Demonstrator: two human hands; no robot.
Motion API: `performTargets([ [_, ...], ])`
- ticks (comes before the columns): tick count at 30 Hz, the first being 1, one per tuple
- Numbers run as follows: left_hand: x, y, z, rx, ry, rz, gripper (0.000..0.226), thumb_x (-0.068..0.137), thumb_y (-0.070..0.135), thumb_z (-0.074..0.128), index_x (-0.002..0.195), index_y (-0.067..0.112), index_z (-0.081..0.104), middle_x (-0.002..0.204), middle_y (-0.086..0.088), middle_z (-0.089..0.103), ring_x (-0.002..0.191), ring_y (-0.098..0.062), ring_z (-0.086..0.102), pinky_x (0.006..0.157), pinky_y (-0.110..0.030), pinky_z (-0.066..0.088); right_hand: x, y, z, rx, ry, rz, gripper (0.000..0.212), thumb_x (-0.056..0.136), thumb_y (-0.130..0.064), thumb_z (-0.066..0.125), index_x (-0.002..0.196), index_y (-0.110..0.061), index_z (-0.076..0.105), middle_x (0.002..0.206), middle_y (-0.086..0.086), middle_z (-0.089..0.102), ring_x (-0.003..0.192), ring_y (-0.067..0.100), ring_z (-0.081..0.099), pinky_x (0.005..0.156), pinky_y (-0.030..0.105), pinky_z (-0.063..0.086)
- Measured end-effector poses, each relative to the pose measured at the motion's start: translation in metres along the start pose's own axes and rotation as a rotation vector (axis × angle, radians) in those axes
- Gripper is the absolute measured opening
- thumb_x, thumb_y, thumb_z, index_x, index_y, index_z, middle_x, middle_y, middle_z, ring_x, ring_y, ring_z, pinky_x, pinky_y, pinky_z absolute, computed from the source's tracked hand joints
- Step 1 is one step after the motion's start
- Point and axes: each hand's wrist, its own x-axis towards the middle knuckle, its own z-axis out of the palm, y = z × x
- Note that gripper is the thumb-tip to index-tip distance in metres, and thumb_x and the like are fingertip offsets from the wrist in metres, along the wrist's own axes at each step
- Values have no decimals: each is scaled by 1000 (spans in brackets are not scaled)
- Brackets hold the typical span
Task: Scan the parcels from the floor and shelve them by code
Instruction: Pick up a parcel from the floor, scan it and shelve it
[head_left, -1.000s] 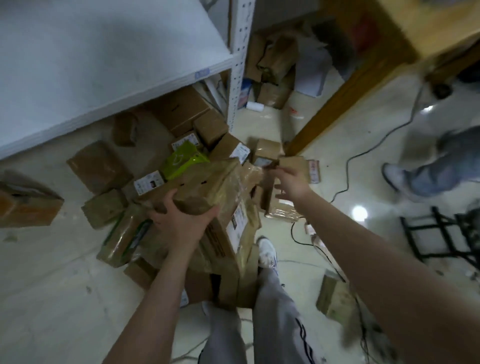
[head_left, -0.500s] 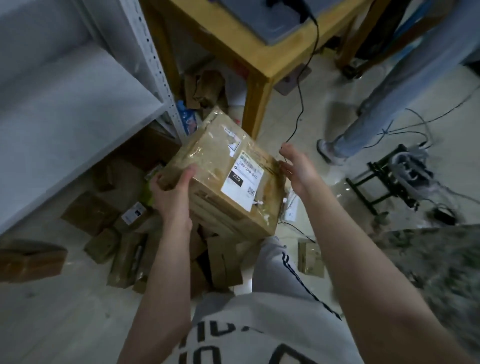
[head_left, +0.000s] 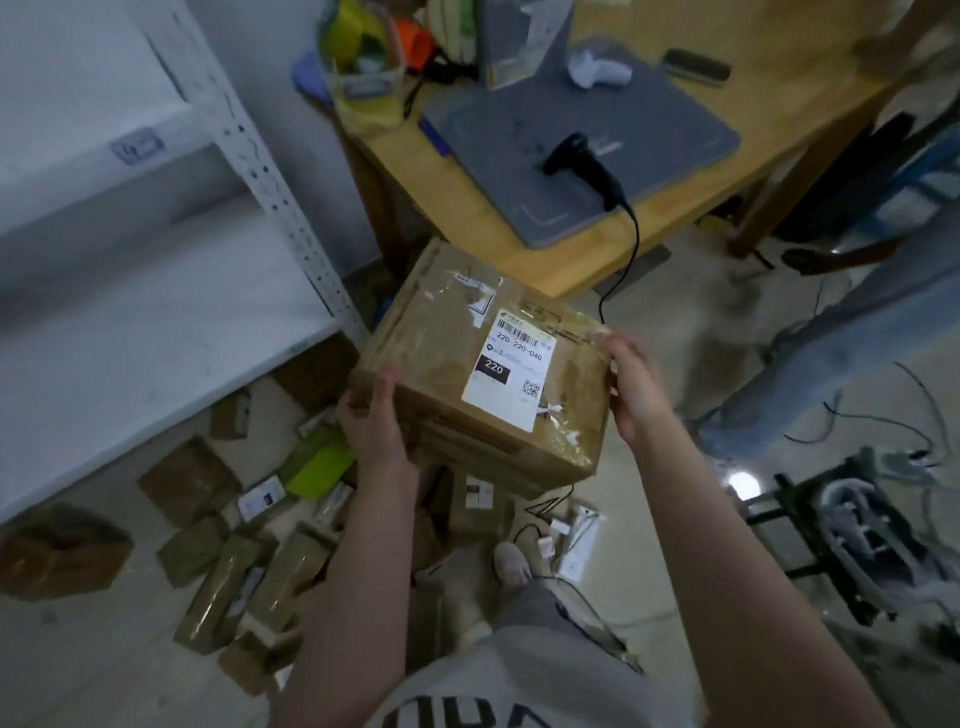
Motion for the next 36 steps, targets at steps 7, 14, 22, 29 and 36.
performTargets([
  [7, 16, 31, 56, -110, 25, 10, 80, 65, 58, 74, 136, 30, 52, 122, -1, 64, 104, -27, 63, 68, -42, 59, 63, -85, 35, -51, -117, -194, 35, 92, -33, 65, 123, -18, 65, 116, 3, 71, 105, 19, 68, 91, 37, 56],
  [14, 53, 61, 78, -97, 69, 79, 75, 71, 54, 76, 135, 24, 53, 124, -4, 65, 102, -26, 66, 73, -40, 59, 131, -124, 83, -199, -140, -145, 40, 97, -42, 54, 129, -19, 58, 123, 2, 63, 113, 23, 60, 86, 35, 51],
  [22, 109, 72, 156, 117, -40, 32, 87, 68, 63, 75, 142, 26, 47, 131, -5, 58, 98, -20, 57, 70, -36, 48, 189, -137, 80, -262, -203, -54, 33, 84, -48, 72, 99, -19, 74, 97, 5, 76, 92, 24, 73, 86, 40, 59],
  [29, 160, 52, 188, 165, -76, -94, 131, 35, 93, 70, 148, 32, 42, 140, -6, 55, 122, -31, 54, 95, -51, 48, 216, -127, 80, -387, 60, -183, 48, 83, -55, 71, 72, -9, 70, 67, 0, 60, 65, 16, 57, 59, 26, 46],
  [36, 150, 56, 207, 324, 233, 296, 95, 79, 44, 78, 156, 27, 25, 157, -13, 29, 139, -33, 39, 113, -50, 38, 252, -144, 98, -498, 69, -263, 40, 92, -45, 62, 66, -16, 56, 60, -2, 52, 57, 15, 49, 59, 27, 40],
])
